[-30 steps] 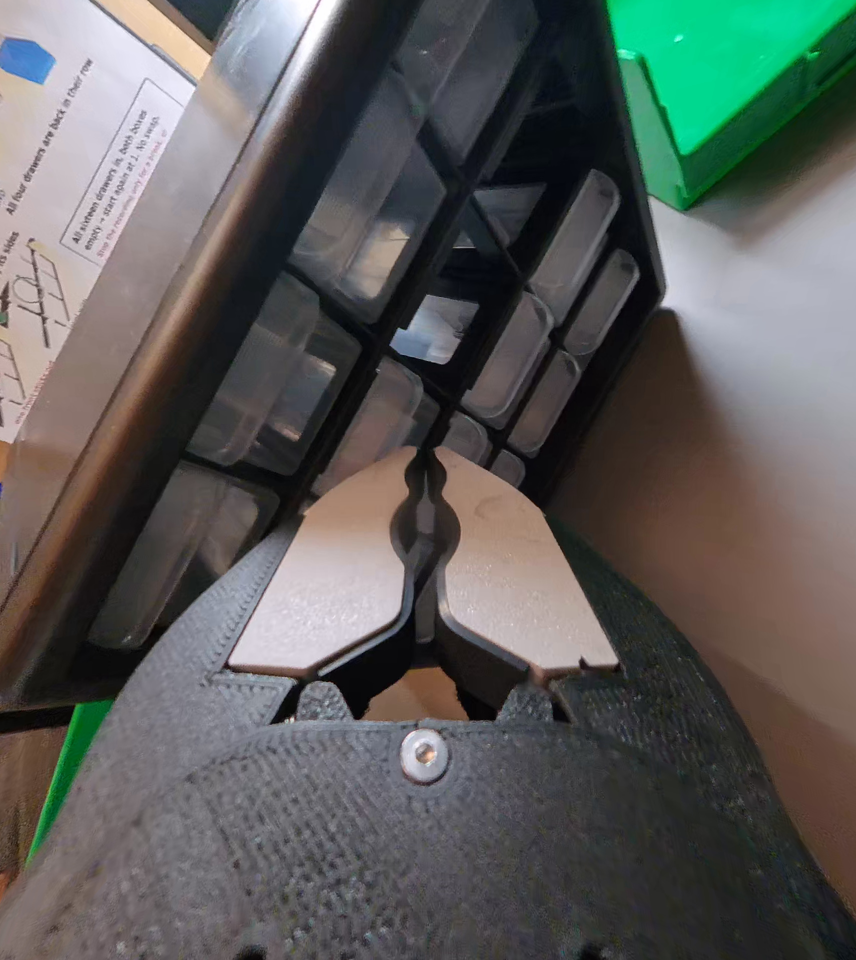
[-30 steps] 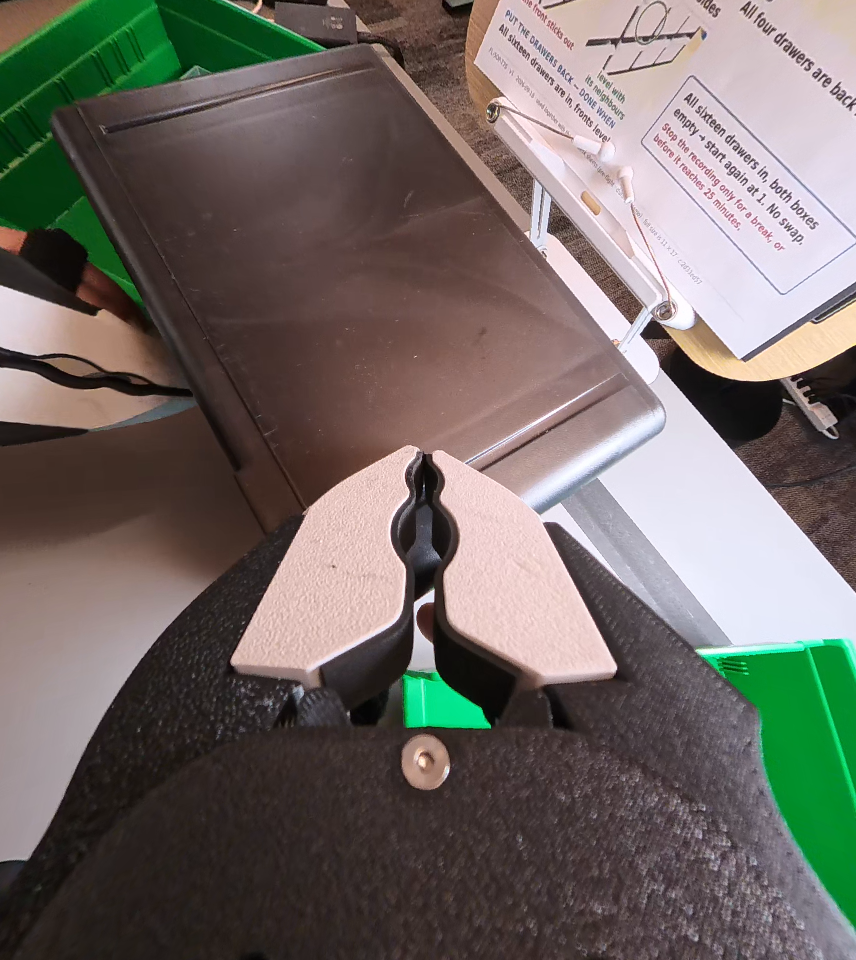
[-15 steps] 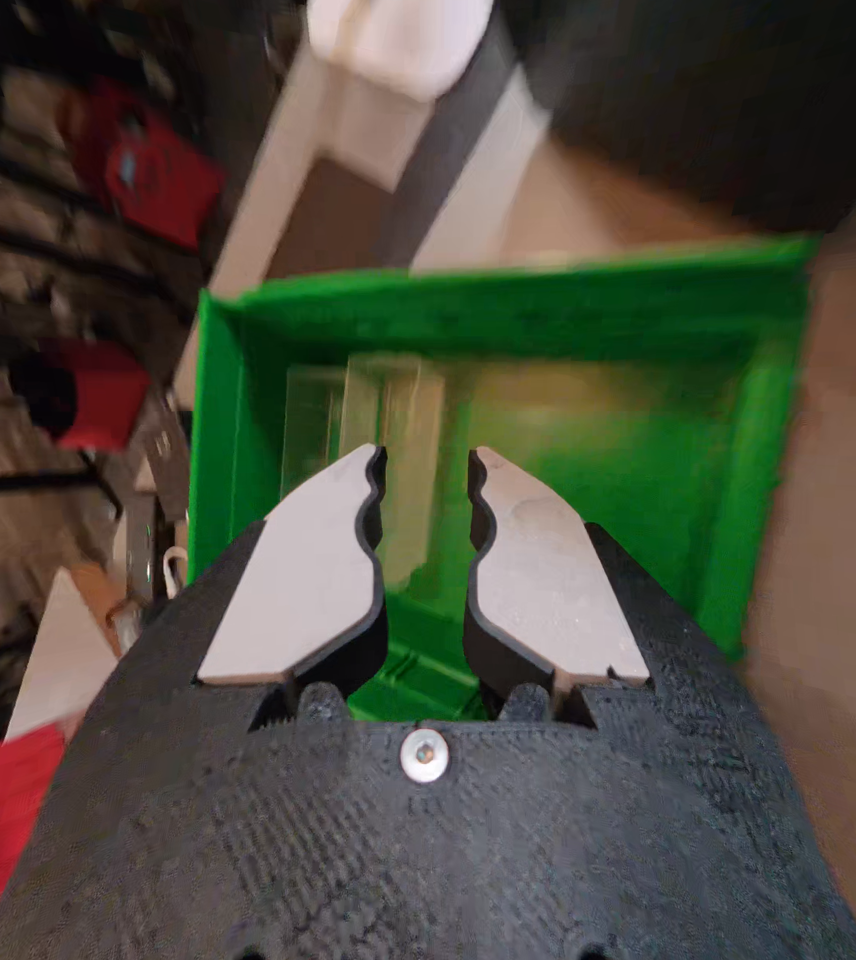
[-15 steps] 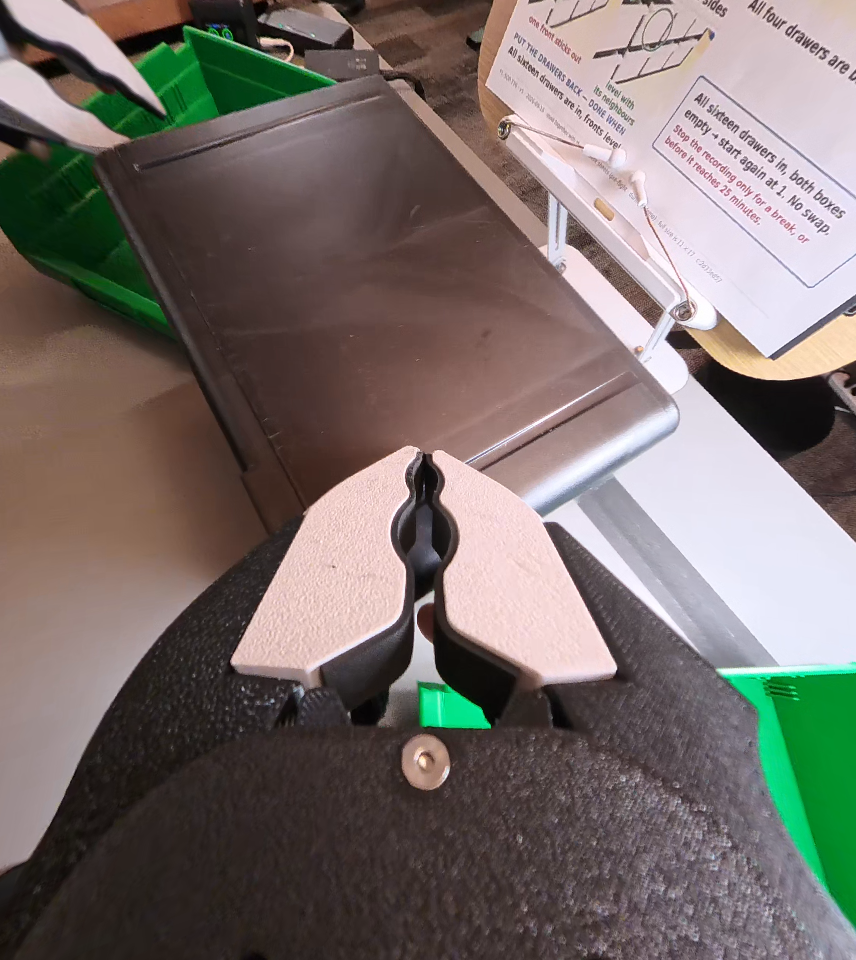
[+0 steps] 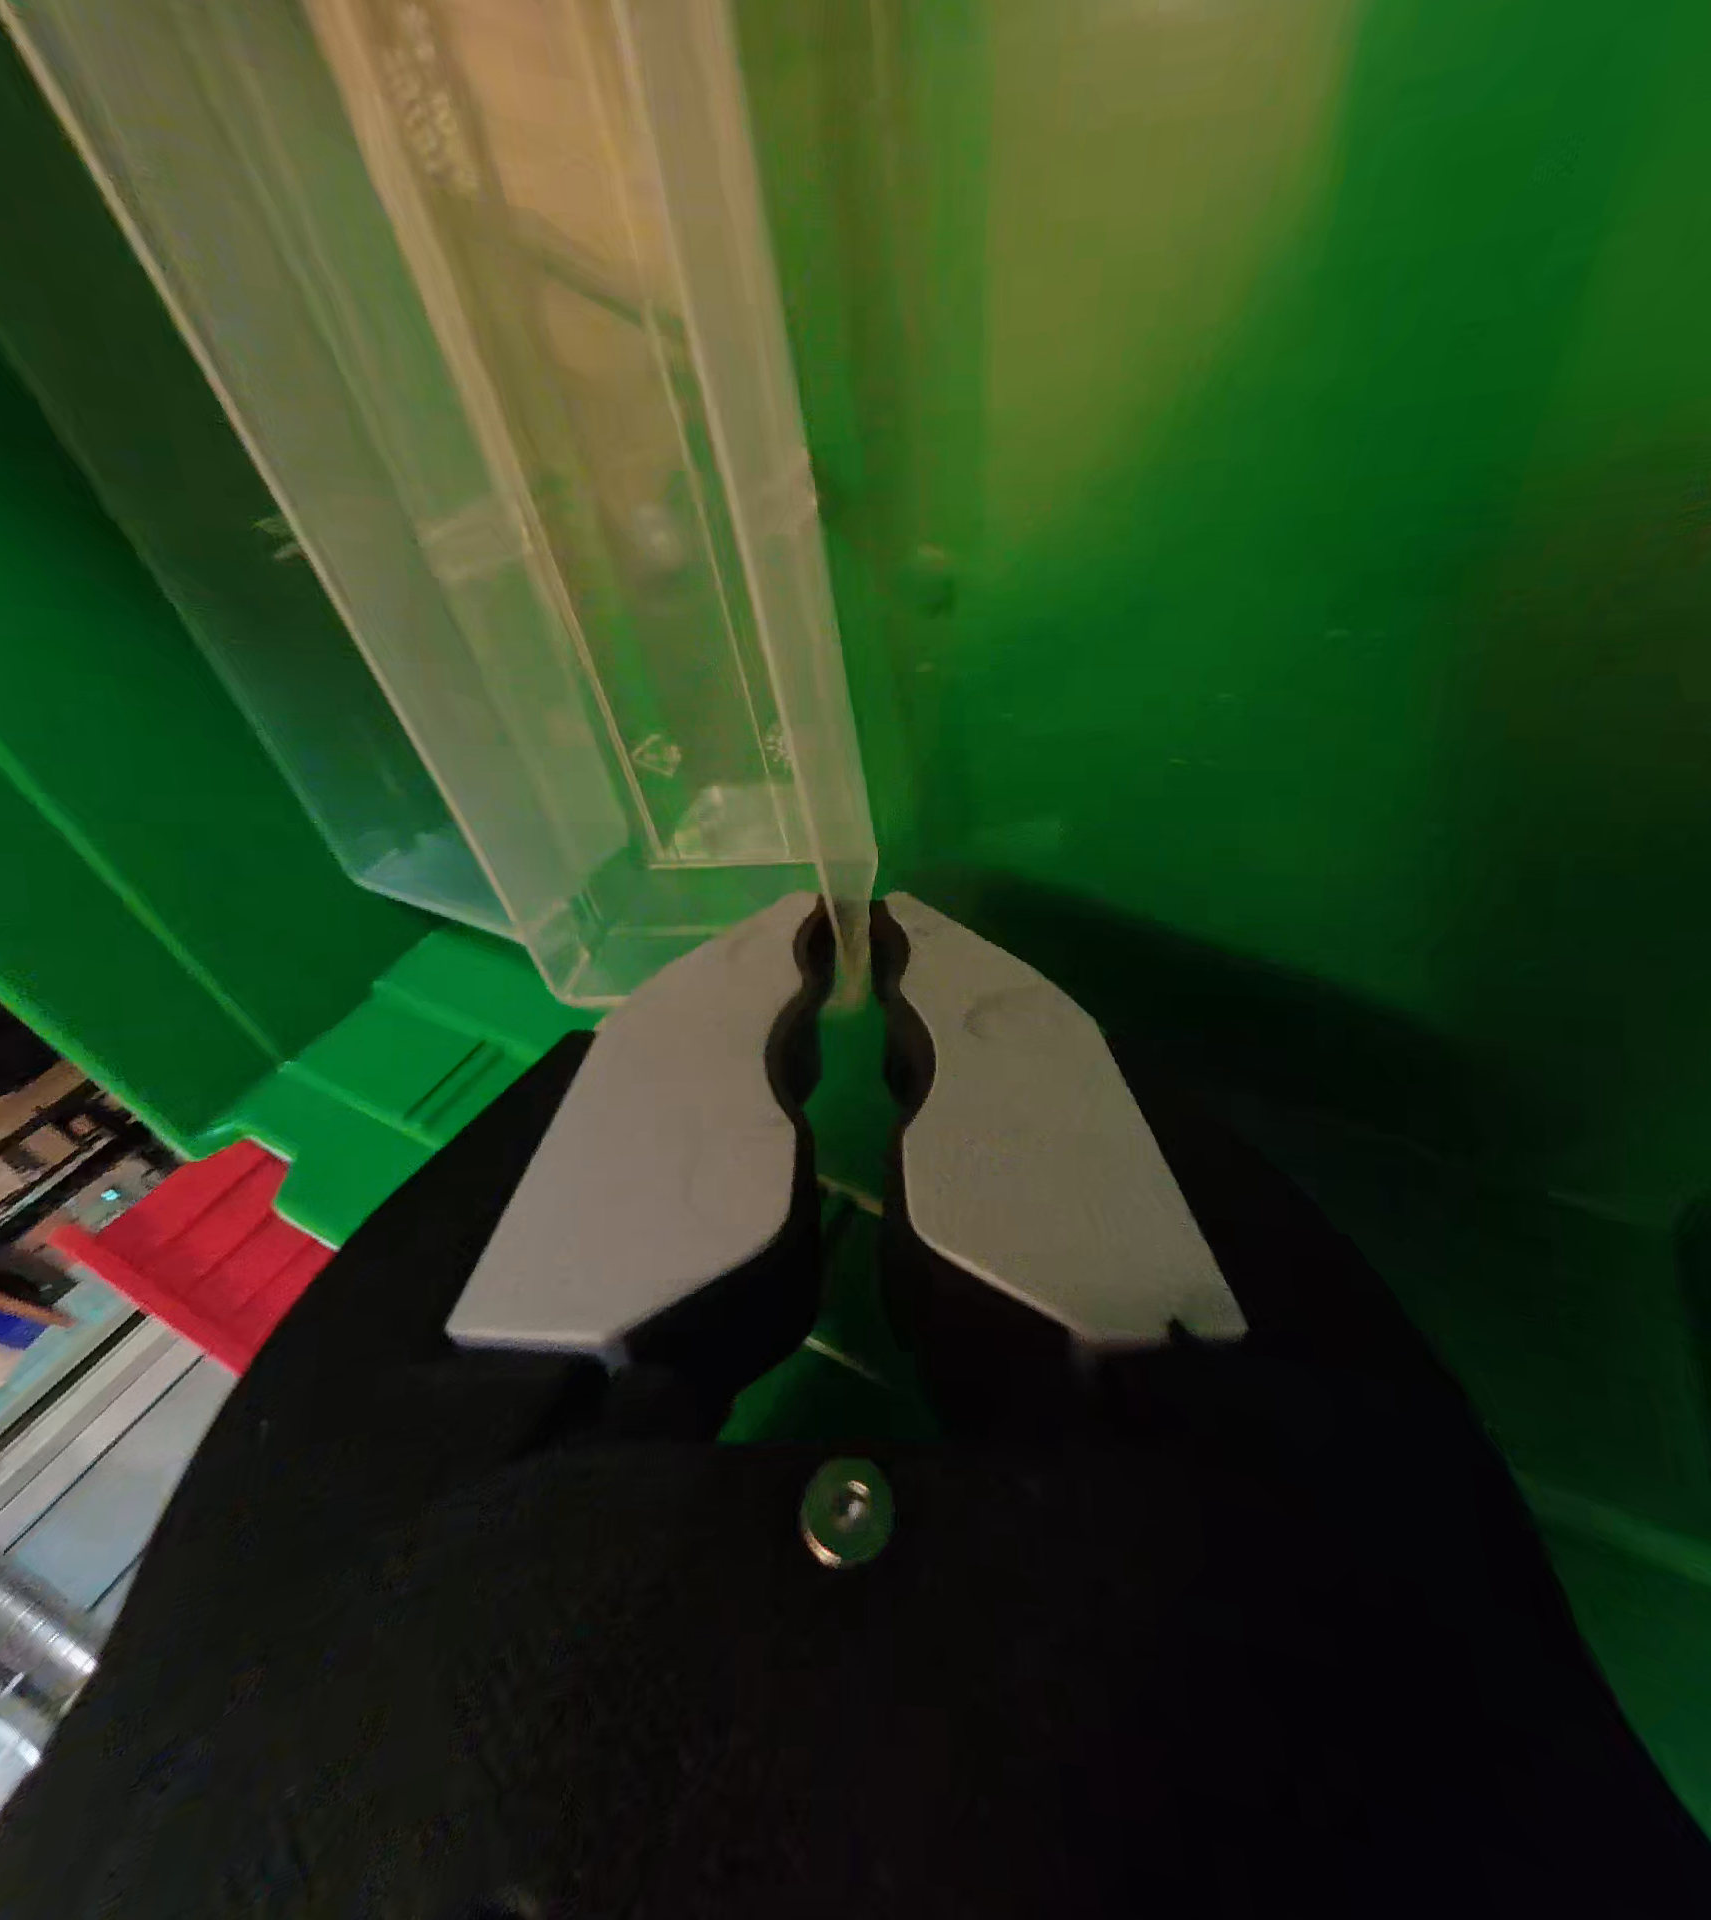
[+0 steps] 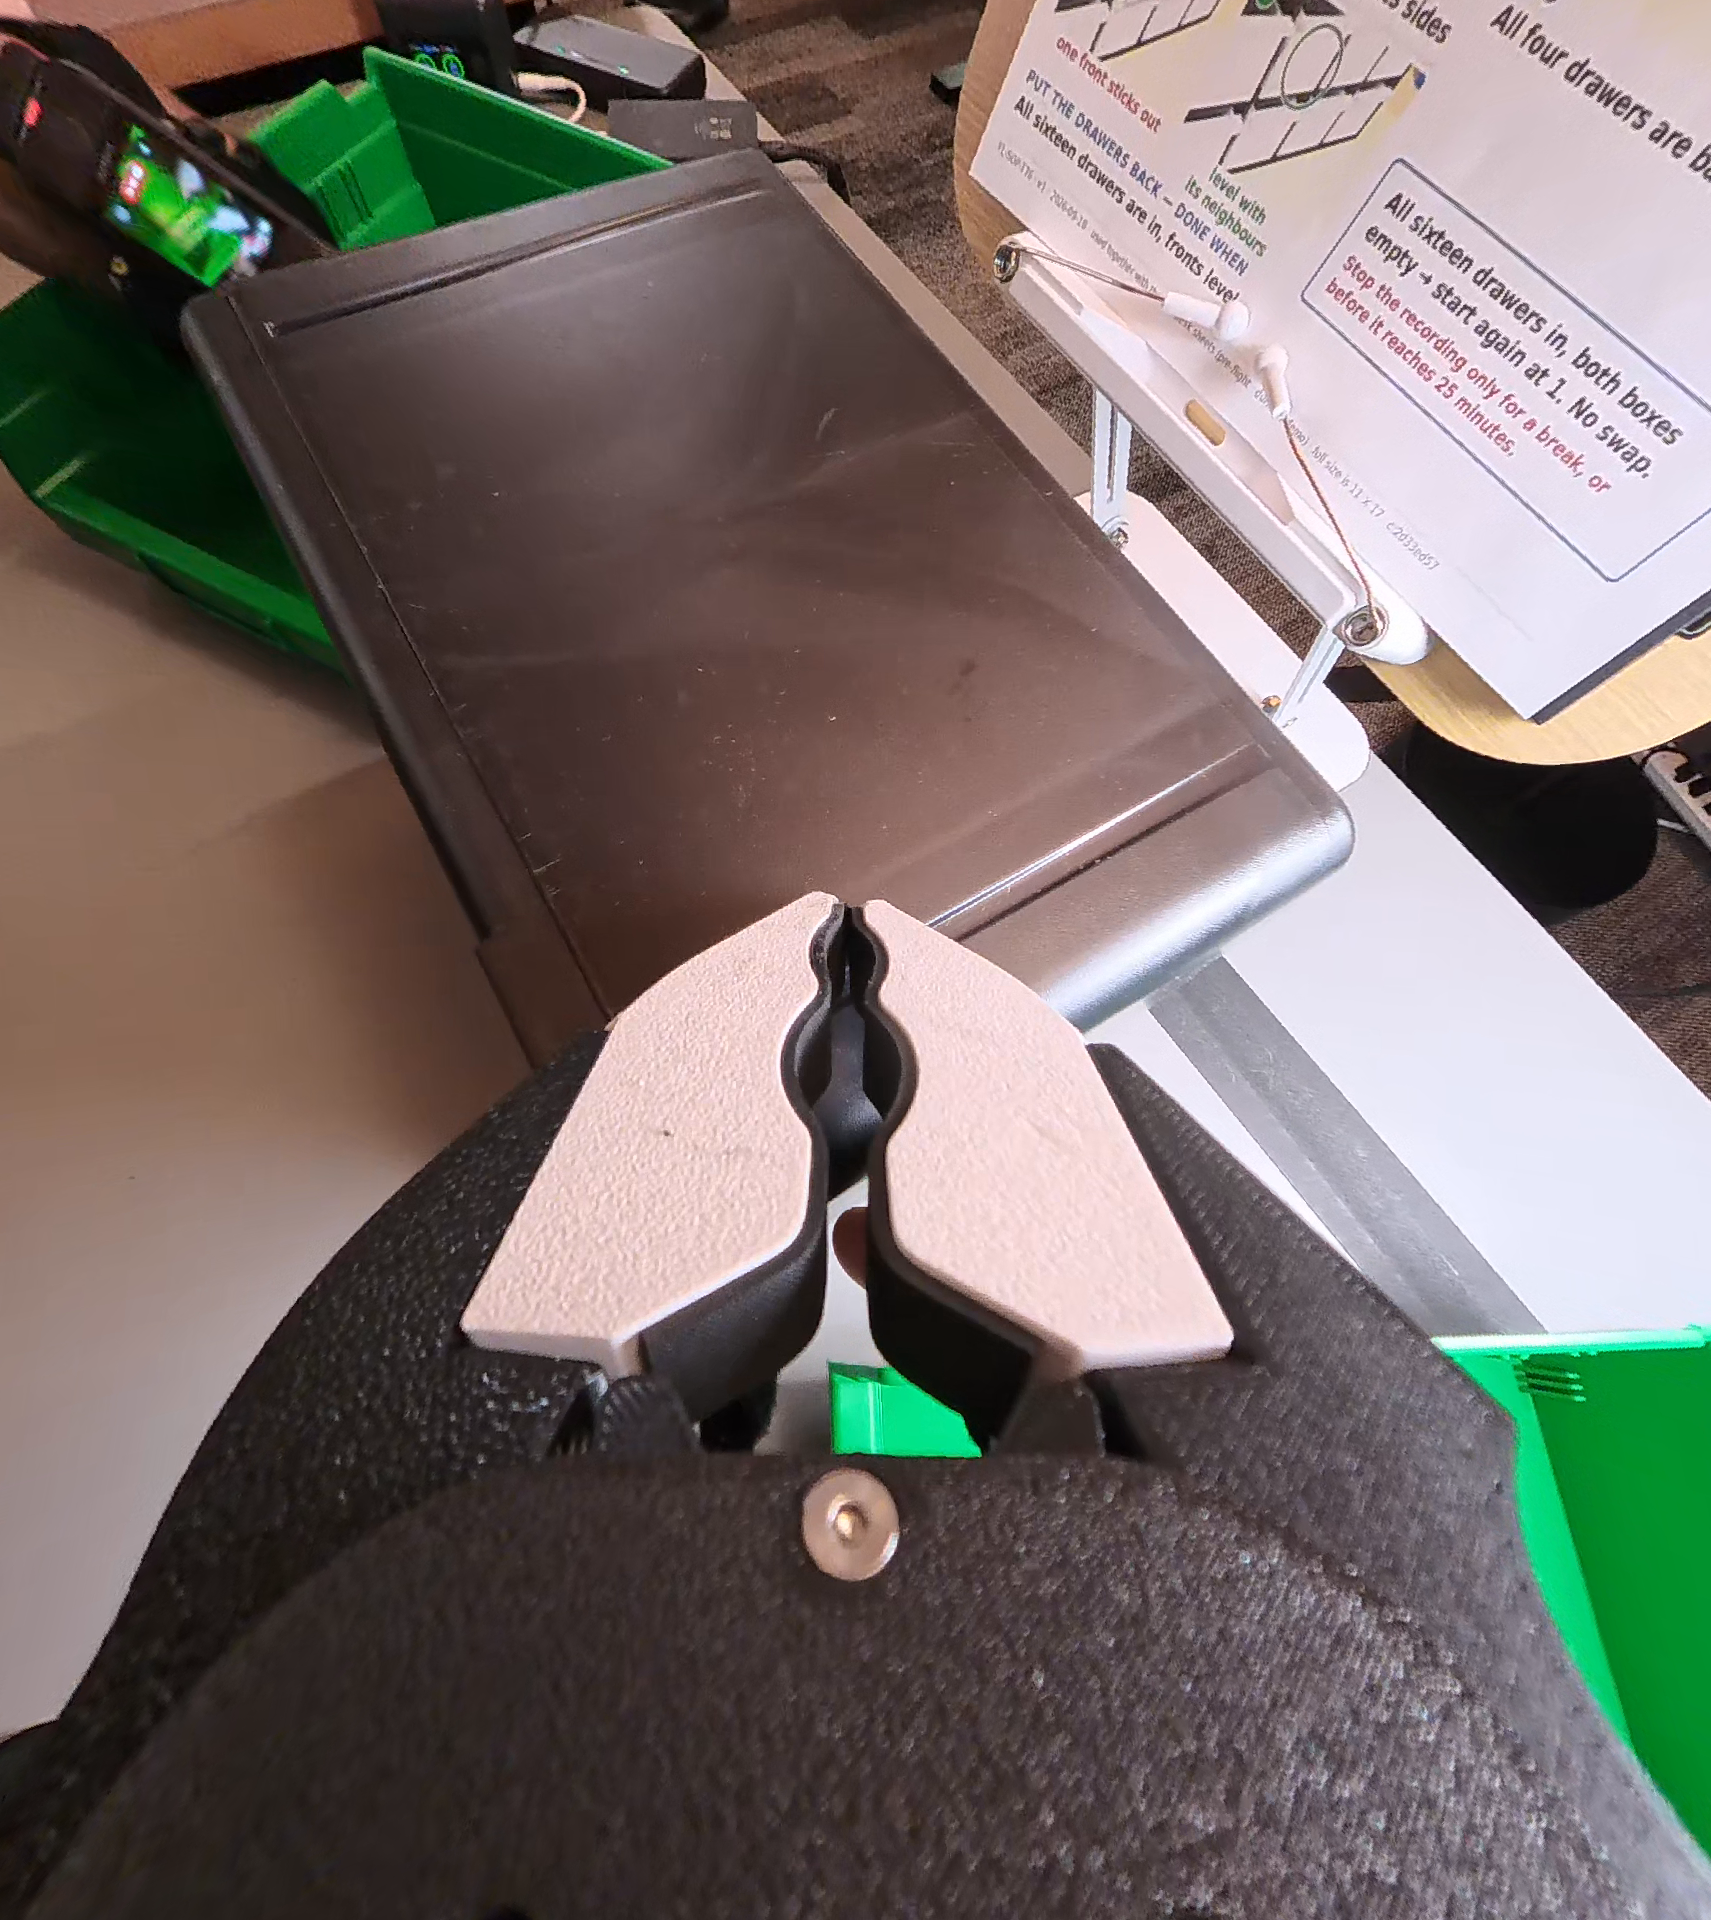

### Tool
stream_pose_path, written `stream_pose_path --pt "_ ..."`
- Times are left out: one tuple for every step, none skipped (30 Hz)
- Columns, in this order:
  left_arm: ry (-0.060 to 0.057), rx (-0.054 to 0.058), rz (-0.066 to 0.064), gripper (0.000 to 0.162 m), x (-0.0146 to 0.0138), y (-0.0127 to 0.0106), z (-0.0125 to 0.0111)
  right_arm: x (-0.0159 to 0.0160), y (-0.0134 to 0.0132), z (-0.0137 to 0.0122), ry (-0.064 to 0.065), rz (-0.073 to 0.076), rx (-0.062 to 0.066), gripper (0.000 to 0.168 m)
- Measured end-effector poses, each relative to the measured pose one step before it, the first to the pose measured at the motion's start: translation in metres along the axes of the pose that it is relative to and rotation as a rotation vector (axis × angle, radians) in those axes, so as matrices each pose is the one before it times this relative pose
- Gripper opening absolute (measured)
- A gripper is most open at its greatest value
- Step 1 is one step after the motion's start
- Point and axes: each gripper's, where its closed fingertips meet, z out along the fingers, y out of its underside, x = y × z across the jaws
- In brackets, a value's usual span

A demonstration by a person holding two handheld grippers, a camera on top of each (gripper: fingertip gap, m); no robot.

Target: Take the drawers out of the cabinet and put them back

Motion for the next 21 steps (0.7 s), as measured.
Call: stream_pose_path --pt "0.0255 0.0034 0.0001 0.008 0.00615 -0.00120 -0.00422 -0.00005 0.00002 0.00001 0.0004 -0.0009 0.0012 0.000" --pt "0.0206 0.0053 0.0060 0.009 0.00623 -0.00142 -0.00497 0.00021 0.00007 -0.00013 0.0006 -0.0014 0.0019 0.000" --pt "0.0235 0.0142 0.0126 0.011 0.00732 -0.00232 -0.00561 -0.00006 0.00006 -0.00009 -0.0018 0.0000 0.0034 0.000" --pt "0.0342 0.0245 0.0125 0.012 0.00929 -0.00365 -0.00596 0.00008 -0.00007 -0.00006 -0.0032 0.0040 0.0036 0.000" --pt "0.0434 0.0331 0.0083 0.014 0.01075 -0.00504 -0.00597 0.00007 0.00003 -0.00007 -0.0046 0.0051 0.0040 0.000" --pt "0.0438 0.0431 0.0067 0.015 0.01075 -0.00671 -0.00560 0.00005 -0.00004 -0.00002 -0.0039 0.0048 0.0042 0.000" --pt "0.0457 0.0518 0.0094 0.017 0.01123 -0.00813 -0.00537 0.00017 0.00005 -0.00014 -0.0027 0.0045 0.0040 0.000" --pt "0.0538 0.0559 0.0126 0.018 0.01268 -0.00859 -0.00532 0.00026 -0.00001 -0.00010 -0.0010 0.0032 0.0043 0.000" --pt "0.0490 0.0506 0.0125 0.019 0.01191 -0.00789 -0.00517 0.00035 0.00014 -0.00016 0.0008 0.0030 0.0044 0.000" --pt "0.0290 0.0393 0.0121 0.022 0.00892 -0.00627 -0.00483 0.00011 0.00002 -0.00012 0.0008 0.0042 0.0040 0.000" --pt "0.0119 0.0316 0.0155 0.027 0.00616 -0.00498 -0.00497 0.00016 0.00013 -0.00024 0.0022 0.0022 0.0035 0.000" --pt "-0.0009 0.0245 0.0186 0.028 0.00354 -0.00331 -0.00487 0.00010 0.00016 -0.00019 0.0025 0.0001 0.0027 0.000" --pt "-0.0057 0.0155 0.0173 0.030 0.00188 -0.00141 -0.00468 0.00011 0.00008 -0.00015 0.0010 0.0006 0.0018 0.000" --pt "-0.0037 0.0088 0.0120 0.034 0.00129 0.00028 -0.00385 0.00005 -0.00002 0.00003 0.0002 0.0010 0.0000 0.000" --pt "-0.0047 0.0035 0.0063 0.035 0.00015 0.00154 -0.00284 0.00001 -0.00002 -0.00001 0.0007 -0.0010 -0.0012 0.000" --pt "-0.0052 -0.0052 0.0024 0.036 -0.00050 0.00355 -0.00156 0.00010 0.00001 0.00002 0.0014 -0.0015 -0.0018 0.000" --pt "-0.0043 -0.0152 0.0024 0.038 -0.00062 0.00541 -0.00019 0.00008 -0.00002 0.00002 0.0018 -0.0017 -0.0015 0.000" --pt "-0.0065 -0.0211 0.0059 0.039 -0.00099 0.00655 0.00129 -0.00003 0.00002 0.00003 0.0018 -0.0012 -0.0006 0.000" --pt "-0.0066 -0.0219 0.0085 0.039 -0.00092 0.00675 0.00228 -0.00008 -0.00002 0.00001 0.0017 -0.0002 0.0001 0.000" --pt "-0.0020 -0.0197 0.0068 0.040 -0.00014 0.00638 0.00313 -0.00008 0.00002 -0.00006 0.0017 0.0002 0.0003 0.000" --pt "-0.0005 -0.0156 0.0032 0.038 -0.00017 0.00544 0.00351 0.00019 0.00004 -0.00006 0.0029 -0.0001 -0.0001 0.000"
